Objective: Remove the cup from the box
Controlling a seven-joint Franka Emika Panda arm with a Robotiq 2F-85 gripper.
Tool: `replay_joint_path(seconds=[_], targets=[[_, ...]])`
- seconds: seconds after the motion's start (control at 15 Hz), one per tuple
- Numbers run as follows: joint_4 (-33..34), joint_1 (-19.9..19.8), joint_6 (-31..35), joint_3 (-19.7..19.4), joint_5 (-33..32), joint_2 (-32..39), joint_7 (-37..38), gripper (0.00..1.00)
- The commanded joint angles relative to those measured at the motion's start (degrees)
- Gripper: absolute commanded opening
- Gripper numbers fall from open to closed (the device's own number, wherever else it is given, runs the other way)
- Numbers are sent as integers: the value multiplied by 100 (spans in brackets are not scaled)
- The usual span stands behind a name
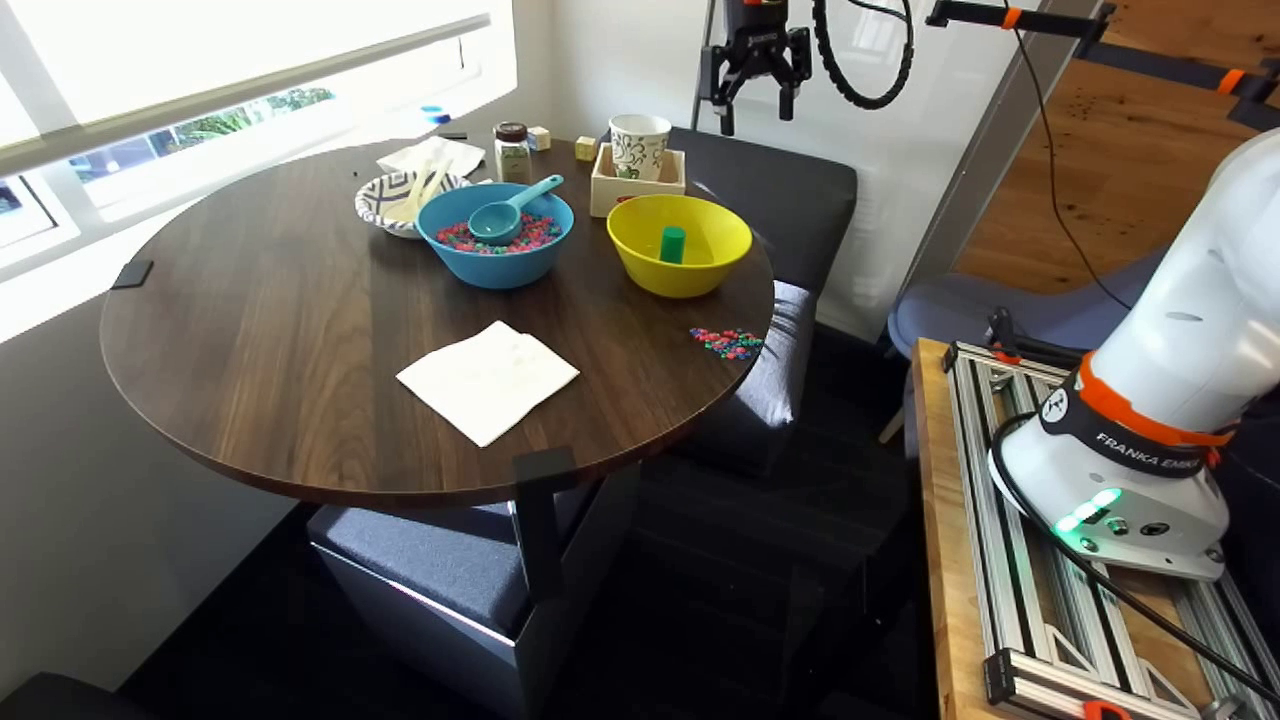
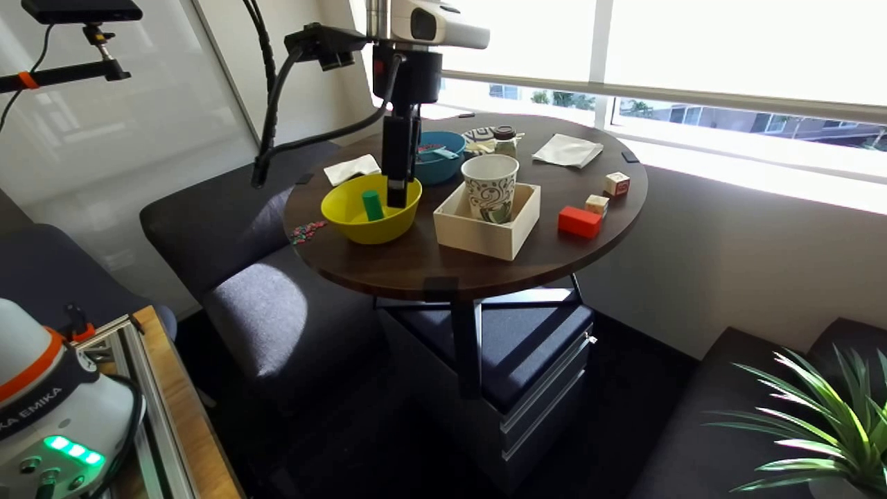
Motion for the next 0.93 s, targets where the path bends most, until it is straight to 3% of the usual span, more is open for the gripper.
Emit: replay_joint_path(seconds=[0.0, 0.4, 0.87], targets=[[73, -37, 490, -49, 663, 205, 633, 100], [665, -47, 1189, -127, 1182, 640, 1834, 100], [1256, 42, 1241, -34, 1363, 1358, 2196, 97]])
